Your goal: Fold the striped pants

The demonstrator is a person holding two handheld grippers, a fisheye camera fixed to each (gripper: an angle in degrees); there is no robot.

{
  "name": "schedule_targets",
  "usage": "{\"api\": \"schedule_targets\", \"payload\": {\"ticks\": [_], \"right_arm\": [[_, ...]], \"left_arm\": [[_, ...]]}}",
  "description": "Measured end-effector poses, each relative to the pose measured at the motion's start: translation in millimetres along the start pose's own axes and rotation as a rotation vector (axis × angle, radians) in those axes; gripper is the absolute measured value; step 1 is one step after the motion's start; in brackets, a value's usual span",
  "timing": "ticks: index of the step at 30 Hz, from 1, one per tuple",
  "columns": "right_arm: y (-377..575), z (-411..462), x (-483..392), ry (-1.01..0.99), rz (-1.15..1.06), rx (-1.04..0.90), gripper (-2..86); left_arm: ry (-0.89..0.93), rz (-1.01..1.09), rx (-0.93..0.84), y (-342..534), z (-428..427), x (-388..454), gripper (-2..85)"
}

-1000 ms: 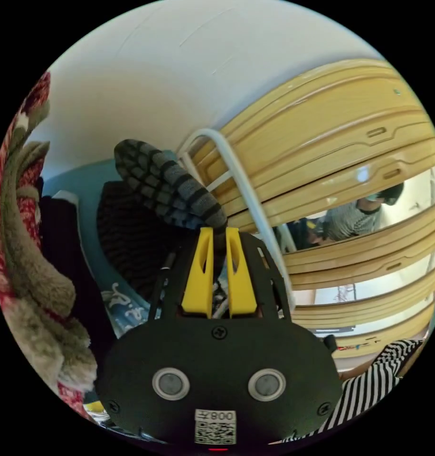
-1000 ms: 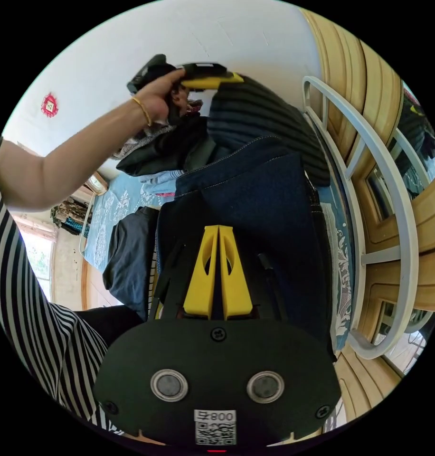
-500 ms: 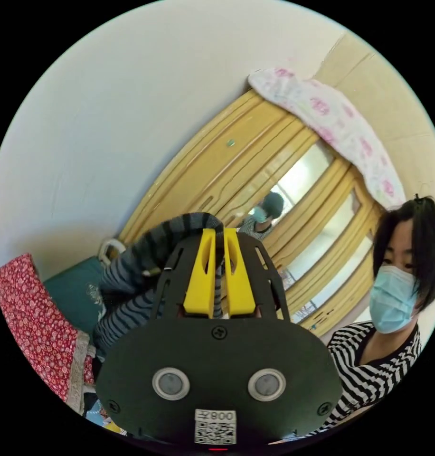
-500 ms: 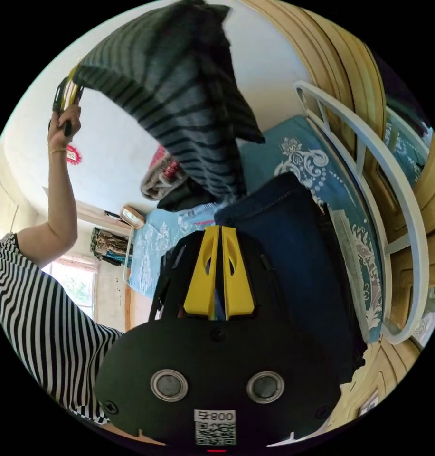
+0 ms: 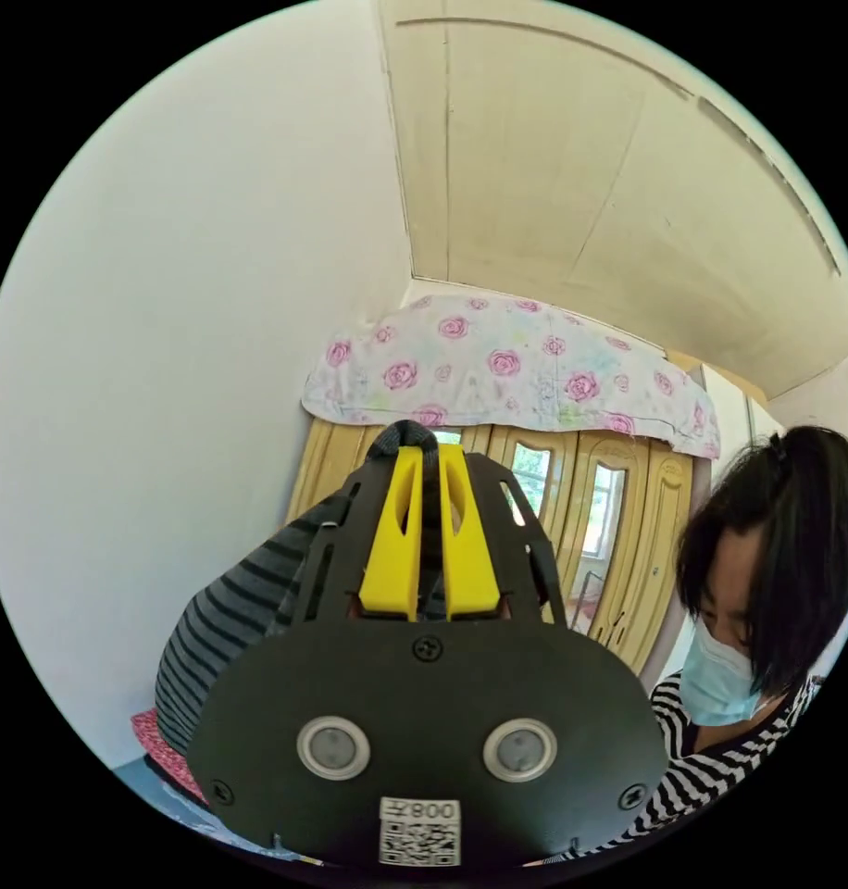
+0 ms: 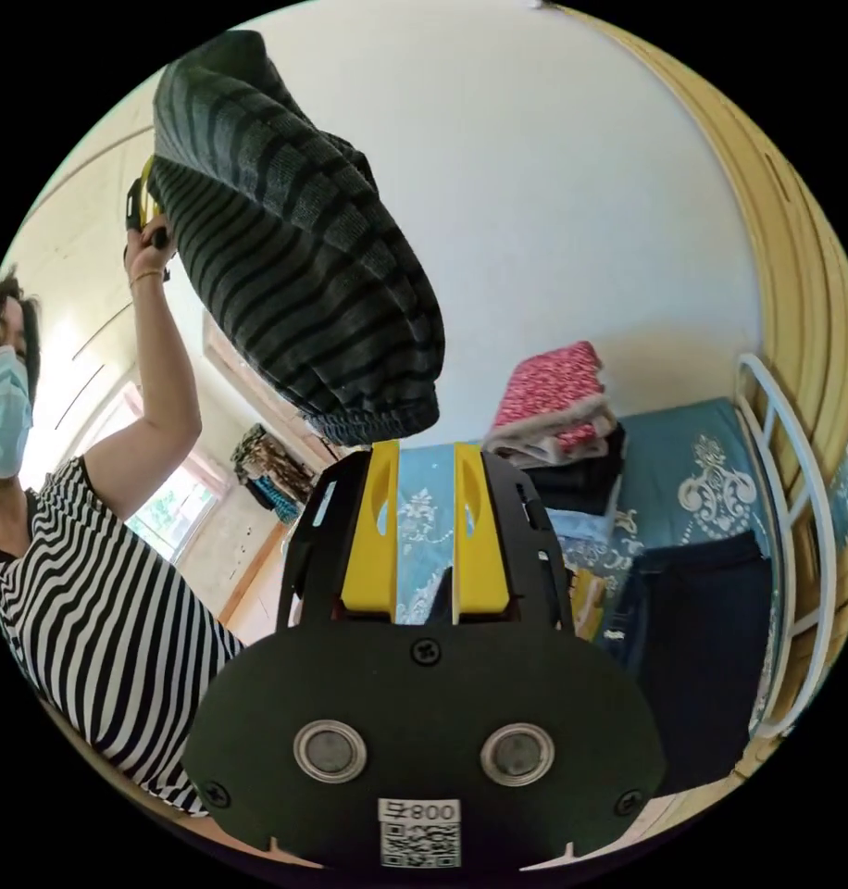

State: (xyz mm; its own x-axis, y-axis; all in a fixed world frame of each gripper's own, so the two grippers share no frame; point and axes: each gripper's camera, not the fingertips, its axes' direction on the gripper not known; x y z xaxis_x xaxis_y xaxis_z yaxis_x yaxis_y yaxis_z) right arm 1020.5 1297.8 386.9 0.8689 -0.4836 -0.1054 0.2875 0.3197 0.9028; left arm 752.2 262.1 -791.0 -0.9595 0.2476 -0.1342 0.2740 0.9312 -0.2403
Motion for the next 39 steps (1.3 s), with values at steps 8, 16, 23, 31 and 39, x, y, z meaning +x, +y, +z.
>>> {"api": "schedule_targets", "payload": {"ticks": [8, 16, 23, 31, 39], "right_arm": [[69, 105, -120, -0.301, -0.12, -0.032, 9.6], [115, 170, -196, -0.55, -0.206, -0.139, 3.7], [136, 173, -224, -0.786, -0.334, -0.175, 2.7], [141, 159, -234, -1.116, -0.389, -0.068, 1.8], [111, 185, -278, -1.258, -0.499, -0.015, 0.8]], "left_arm": [[-0.205, 0.055, -0.053, -51, -51, 163, 3.0], [-0.402, 0.085, -0.014, -70, -106, 280, 2.8], [-0.662, 0.063, 0.053, -78, -153, 356, 2.7], [-0.999, -0.067, -0.014, -62, -183, 381, 2.9], [-1.096, -0.399, -0.103, 14, -248, 355, 3.1]]}}
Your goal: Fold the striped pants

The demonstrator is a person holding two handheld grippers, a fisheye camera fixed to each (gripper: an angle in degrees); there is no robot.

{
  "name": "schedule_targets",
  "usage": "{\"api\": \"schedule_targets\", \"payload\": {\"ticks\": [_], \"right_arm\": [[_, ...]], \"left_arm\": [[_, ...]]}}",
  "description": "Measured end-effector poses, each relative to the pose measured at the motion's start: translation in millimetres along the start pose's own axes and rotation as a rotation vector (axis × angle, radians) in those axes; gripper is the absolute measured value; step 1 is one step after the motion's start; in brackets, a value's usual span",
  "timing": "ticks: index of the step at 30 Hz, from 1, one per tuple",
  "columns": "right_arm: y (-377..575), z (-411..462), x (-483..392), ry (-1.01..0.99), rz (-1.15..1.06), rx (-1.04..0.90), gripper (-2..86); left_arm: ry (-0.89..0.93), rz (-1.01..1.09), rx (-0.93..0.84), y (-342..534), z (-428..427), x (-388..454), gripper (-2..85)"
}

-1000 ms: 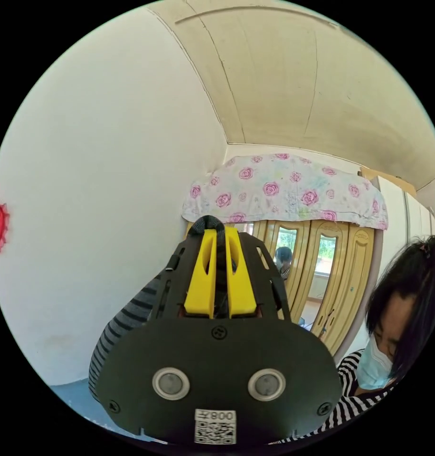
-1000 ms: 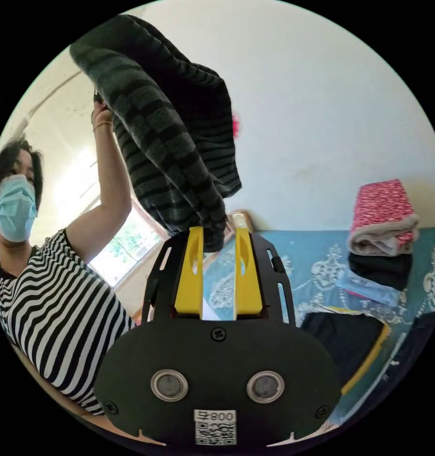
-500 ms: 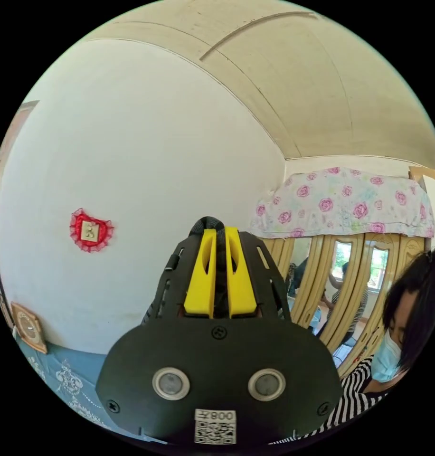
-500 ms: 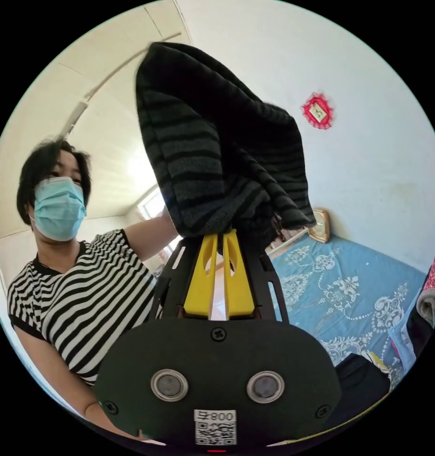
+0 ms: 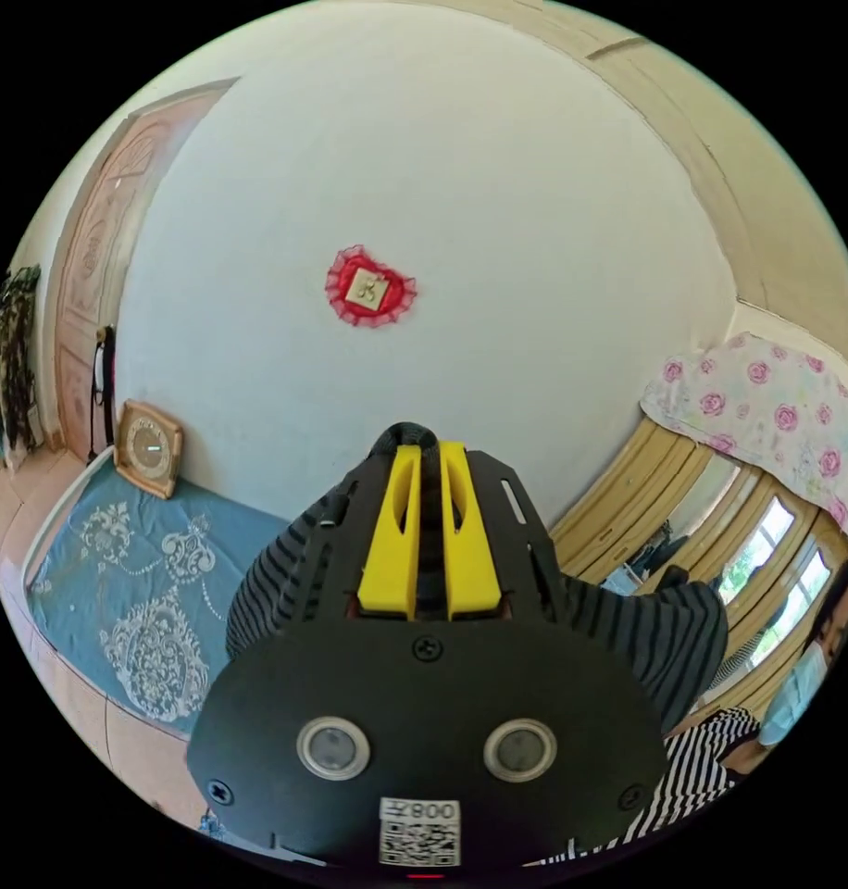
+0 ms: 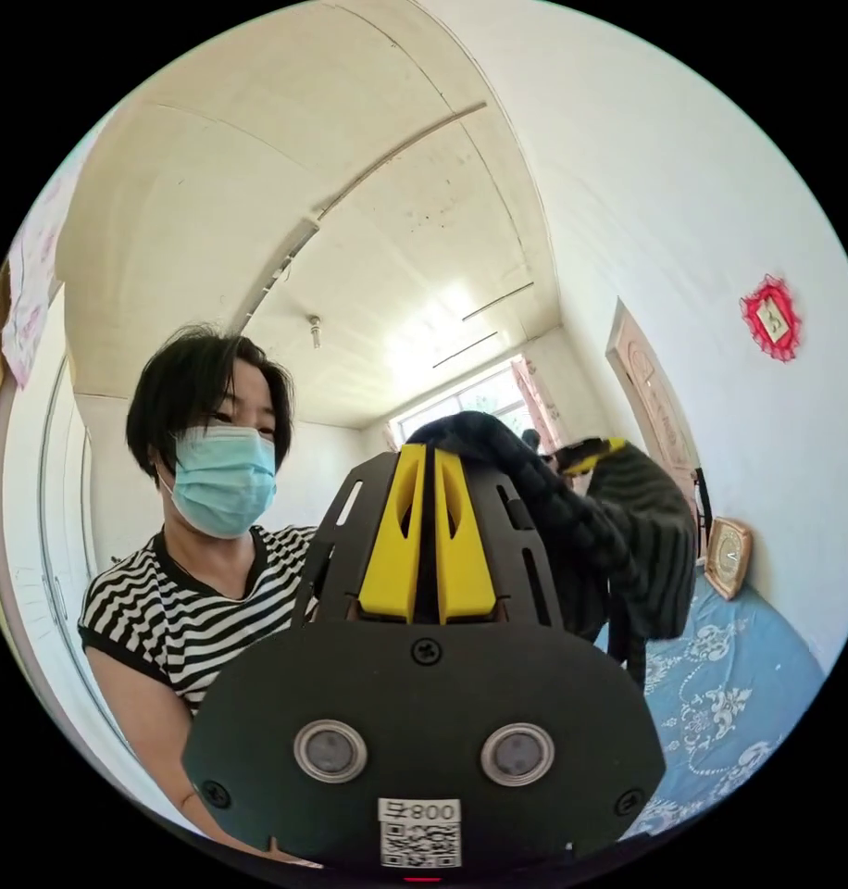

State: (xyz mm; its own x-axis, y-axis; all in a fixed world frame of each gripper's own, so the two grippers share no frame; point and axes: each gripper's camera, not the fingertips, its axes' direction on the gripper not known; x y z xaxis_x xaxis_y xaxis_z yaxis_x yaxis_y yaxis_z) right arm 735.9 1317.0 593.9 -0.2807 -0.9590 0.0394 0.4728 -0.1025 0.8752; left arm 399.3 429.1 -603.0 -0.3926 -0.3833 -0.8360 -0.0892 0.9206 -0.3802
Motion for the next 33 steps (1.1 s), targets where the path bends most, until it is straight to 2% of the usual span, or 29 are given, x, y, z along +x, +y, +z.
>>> {"api": "schedule_targets", "payload": {"ticks": [4, 10, 12, 15, 19, 22, 24, 26, 31, 33], "right_arm": [[-4, 31, 32, -0.065, 0.021, -0.004, 0.7], [17, 85, 111, -0.126, 0.179, -0.018, 0.6], [28, 95, 143, -0.122, 0.24, 0.001, 0.6], [34, 101, 176, -0.077, 0.292, 0.013, 0.6], [36, 105, 209, -0.009, 0.319, 0.024, 0.6], [36, 110, 237, 0.039, 0.346, 0.018, 0.6], [35, 111, 259, 0.073, 0.366, 0.017, 0.6], [34, 109, 276, 0.089, 0.38, 0.024, 0.6], [31, 99, 314, 0.118, 0.399, 0.053, 0.6], [29, 95, 330, 0.122, 0.402, 0.056, 0.6]], "left_arm": [[0.008, -0.13, -0.079, 37, 9, -51, 3.4], [0.052, -0.351, -0.213, 113, 21, -133, 4.9], [0.052, -0.415, -0.314, 140, 27, -160, 6.0], [-0.002, -0.426, -0.438, 163, 26, -184, 7.5], [0.02, -0.399, -0.43, 177, 2, -200, 8.0], [0.094, -0.356, -0.32, 182, -34, -201, 8.9], [0.26, -0.283, -0.175, 188, -63, -185, 11.3], [0.337, -0.163, -0.101, 194, -80, -161, 12.9], [0.271, 0.196, -0.118, 228, -89, -72, 17.4], [0.102, 0.375, -0.154, 250, -80, -31, 17.8]]}}
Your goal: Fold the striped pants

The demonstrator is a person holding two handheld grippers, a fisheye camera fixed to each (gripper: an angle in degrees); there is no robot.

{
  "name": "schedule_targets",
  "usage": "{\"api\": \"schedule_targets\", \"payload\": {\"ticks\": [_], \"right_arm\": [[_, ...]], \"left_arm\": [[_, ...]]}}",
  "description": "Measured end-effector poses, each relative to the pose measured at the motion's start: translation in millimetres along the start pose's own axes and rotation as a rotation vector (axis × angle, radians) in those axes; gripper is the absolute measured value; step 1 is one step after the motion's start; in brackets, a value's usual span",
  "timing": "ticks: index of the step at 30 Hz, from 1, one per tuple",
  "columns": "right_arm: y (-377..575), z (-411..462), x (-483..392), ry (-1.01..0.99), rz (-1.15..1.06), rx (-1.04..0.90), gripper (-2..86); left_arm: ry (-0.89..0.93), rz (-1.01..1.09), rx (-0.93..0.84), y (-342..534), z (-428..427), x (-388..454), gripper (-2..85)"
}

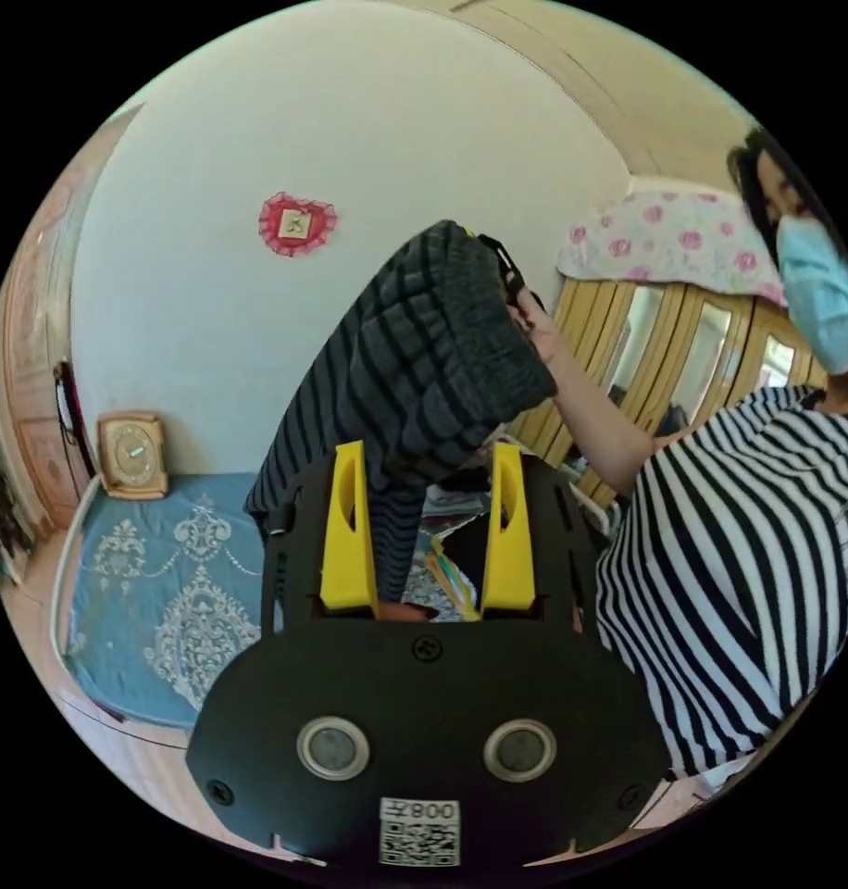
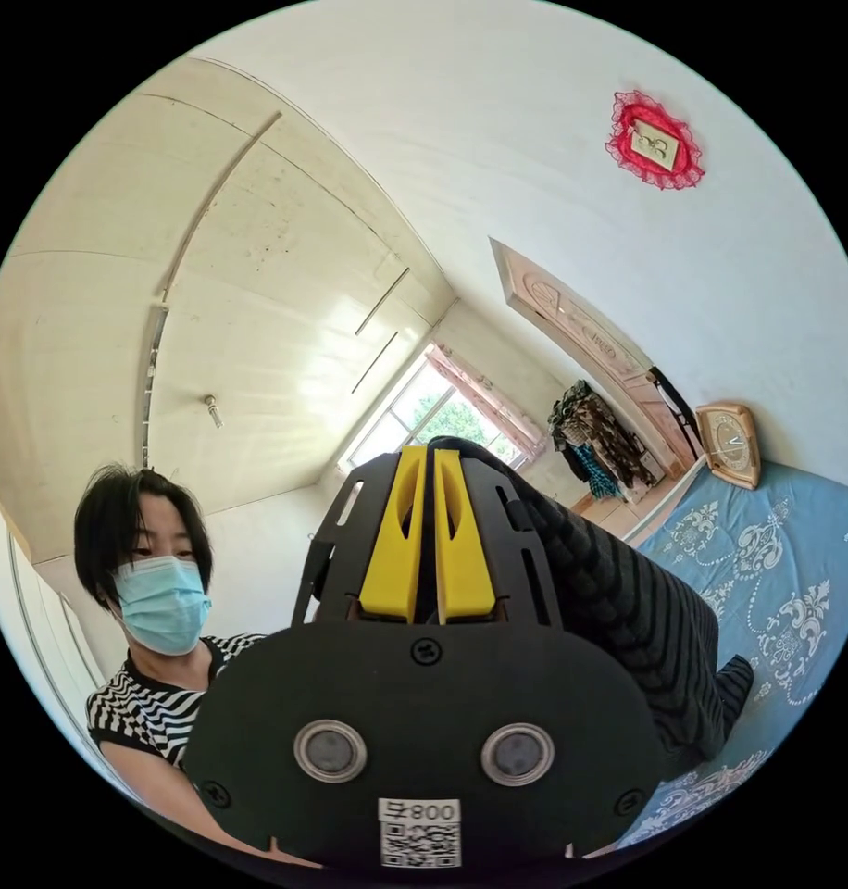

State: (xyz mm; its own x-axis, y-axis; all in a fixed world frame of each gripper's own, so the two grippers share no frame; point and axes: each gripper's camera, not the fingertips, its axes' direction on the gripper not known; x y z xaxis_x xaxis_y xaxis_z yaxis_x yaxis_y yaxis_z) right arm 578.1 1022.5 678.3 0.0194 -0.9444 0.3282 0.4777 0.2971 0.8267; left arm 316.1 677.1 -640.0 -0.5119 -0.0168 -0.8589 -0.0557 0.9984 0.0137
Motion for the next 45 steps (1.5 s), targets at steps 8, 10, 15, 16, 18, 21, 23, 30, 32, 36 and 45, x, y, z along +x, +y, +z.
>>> {"api": "schedule_targets", "payload": {"ticks": [8, 10, 15, 16, 18, 21, 23, 30, 32, 36, 45], "right_arm": [[-18, -24, 40, 0.026, 0.014, 0.025, 0.6], [-21, -36, 49, 0.031, 0.017, 0.039, 0.6], [-28, -71, 76, 0.07, 0.021, 0.036, 0.8], [-29, -74, 80, 0.072, 0.023, 0.034, 0.8], [-30, -86, 95, 0.079, 0.03, 0.017, 1.0], [-29, -100, 117, 0.078, 0.051, -0.009, 1.4], [-26, -109, 131, 0.073, 0.068, -0.012, 1.8], [13, -166, 179, 0.106, 0.094, -0.013, 3.9], [34, -186, 183, 0.187, 0.076, -0.003, 6.0], [99, -210, 178, 0.442, 0.029, -0.03, 9.7], [198, -112, 186, 0.547, -0.144, -0.381, 13.4]], "left_arm": [[-0.312, 0.191, 0.065, 5, 31, 71, 8.3], [-0.312, 0.198, 0.084, 7, 32, 77, 6.0], [-0.196, 0.123, 0.156, 6, 19, 75, 2.9], [-0.184, 0.112, 0.164, 5, 17, 74, 2.7], [-0.159, 0.085, 0.192, 0, 12, 74, 2.1], [-0.153, 0.09, 0.212, -12, 10, 83, 1.6], [-0.151, 0.093, 0.207, -20, 13, 89, 1.3], [-0.08, -0.001, 0.171, -43, 39, 93, 0.9], [-0.092, -0.014, 0.163, -45, 45, 97, 0.8], [-0.108, -0.02, 0.15, -50, 56, 111, 0.8], [-0.122, -0.014, 0.195, -67, 74, 140, 0.8]]}}
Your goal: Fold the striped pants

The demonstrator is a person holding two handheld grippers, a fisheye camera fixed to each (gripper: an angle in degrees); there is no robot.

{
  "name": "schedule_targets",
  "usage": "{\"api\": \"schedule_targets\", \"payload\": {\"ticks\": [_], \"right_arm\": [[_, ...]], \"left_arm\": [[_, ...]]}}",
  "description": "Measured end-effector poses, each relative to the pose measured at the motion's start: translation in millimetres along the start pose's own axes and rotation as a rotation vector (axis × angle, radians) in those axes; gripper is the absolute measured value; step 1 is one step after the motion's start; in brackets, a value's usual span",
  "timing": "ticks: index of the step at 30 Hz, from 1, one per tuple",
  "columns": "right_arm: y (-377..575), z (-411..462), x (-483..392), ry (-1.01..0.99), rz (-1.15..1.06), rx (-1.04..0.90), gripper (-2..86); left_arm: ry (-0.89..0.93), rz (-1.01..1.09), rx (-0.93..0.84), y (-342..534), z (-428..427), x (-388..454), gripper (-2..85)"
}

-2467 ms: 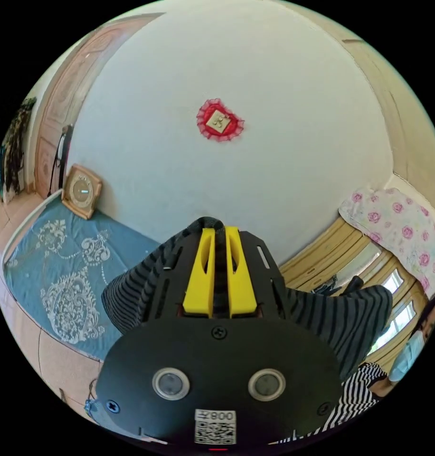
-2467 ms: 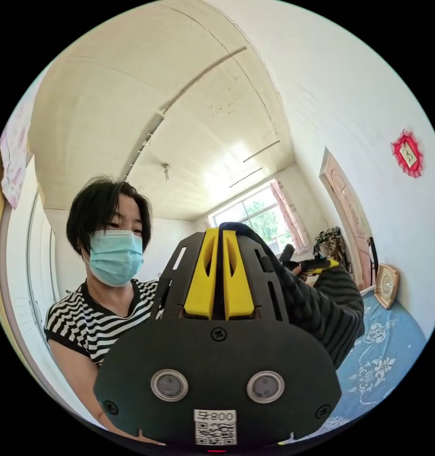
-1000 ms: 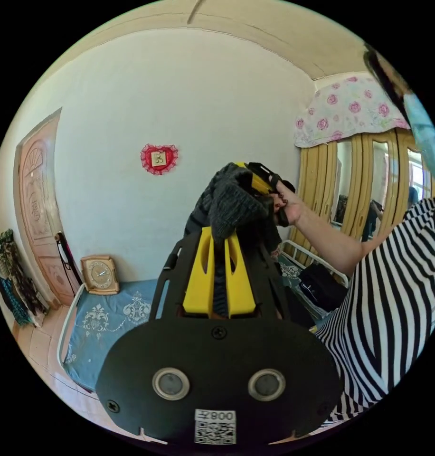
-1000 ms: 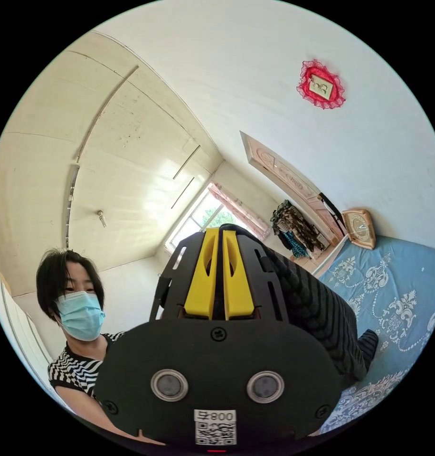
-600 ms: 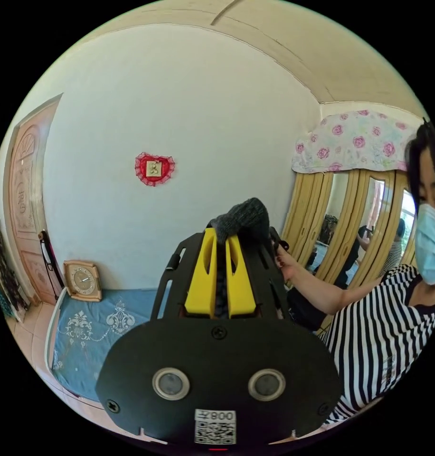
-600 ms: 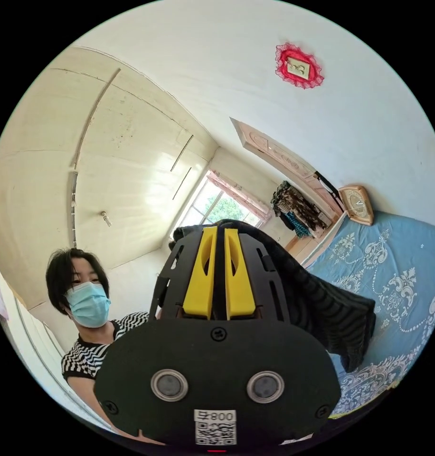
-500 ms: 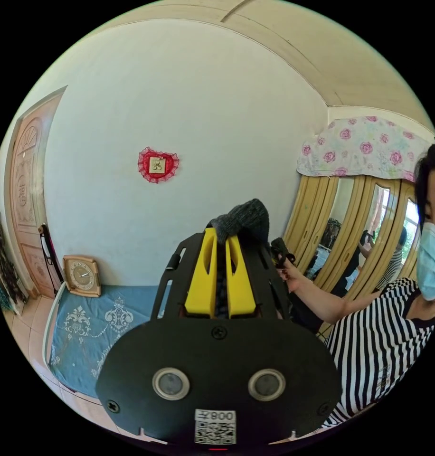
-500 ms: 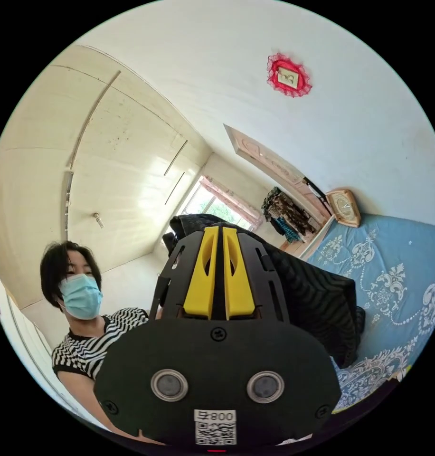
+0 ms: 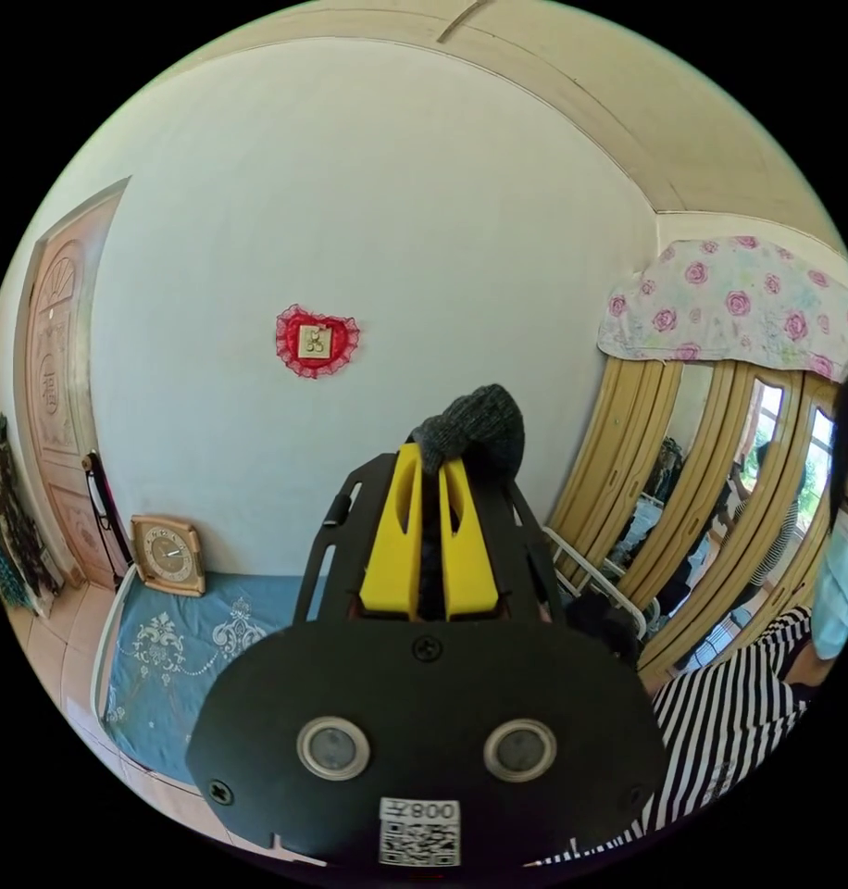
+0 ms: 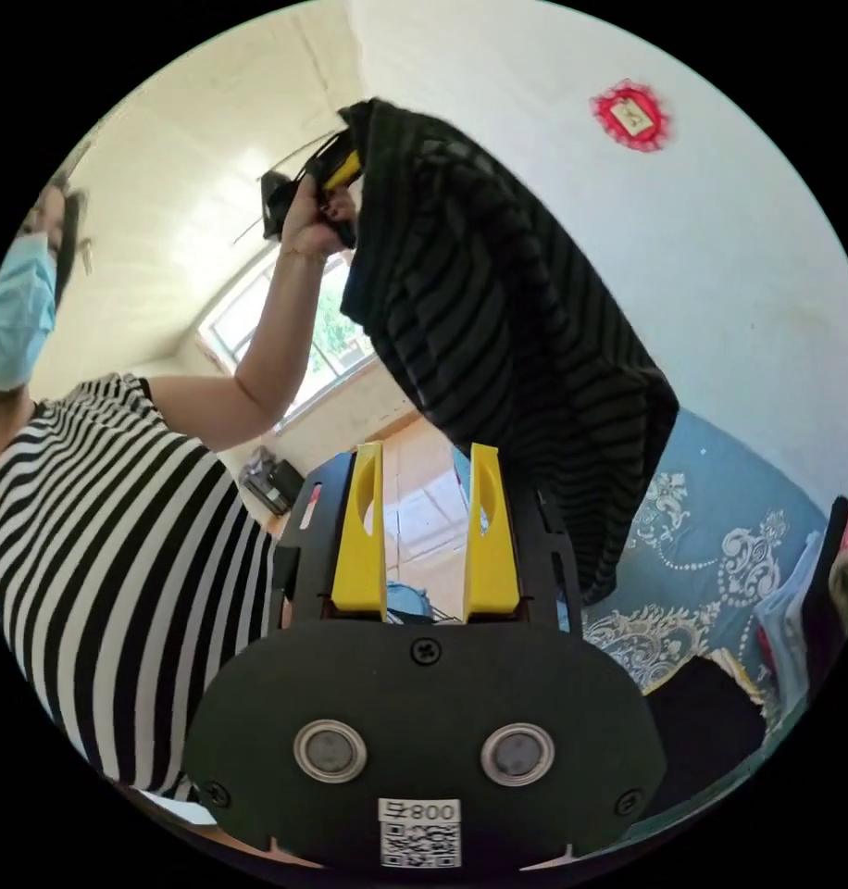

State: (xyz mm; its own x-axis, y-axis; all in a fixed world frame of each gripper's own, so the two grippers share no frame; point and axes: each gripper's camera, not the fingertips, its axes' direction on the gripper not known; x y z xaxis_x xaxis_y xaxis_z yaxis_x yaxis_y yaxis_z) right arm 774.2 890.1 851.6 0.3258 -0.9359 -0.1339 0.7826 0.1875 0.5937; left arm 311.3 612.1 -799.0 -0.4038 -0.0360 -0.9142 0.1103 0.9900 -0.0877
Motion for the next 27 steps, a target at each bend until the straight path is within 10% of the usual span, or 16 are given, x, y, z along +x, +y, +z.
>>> {"api": "schedule_targets", "payload": {"ticks": [27], "right_arm": [[77, 159, -81, 0.91, -0.335, 0.129, 9.2]], "left_arm": [[0.186, -0.089, 0.042, -8, 14, 64, 0.9]]}}
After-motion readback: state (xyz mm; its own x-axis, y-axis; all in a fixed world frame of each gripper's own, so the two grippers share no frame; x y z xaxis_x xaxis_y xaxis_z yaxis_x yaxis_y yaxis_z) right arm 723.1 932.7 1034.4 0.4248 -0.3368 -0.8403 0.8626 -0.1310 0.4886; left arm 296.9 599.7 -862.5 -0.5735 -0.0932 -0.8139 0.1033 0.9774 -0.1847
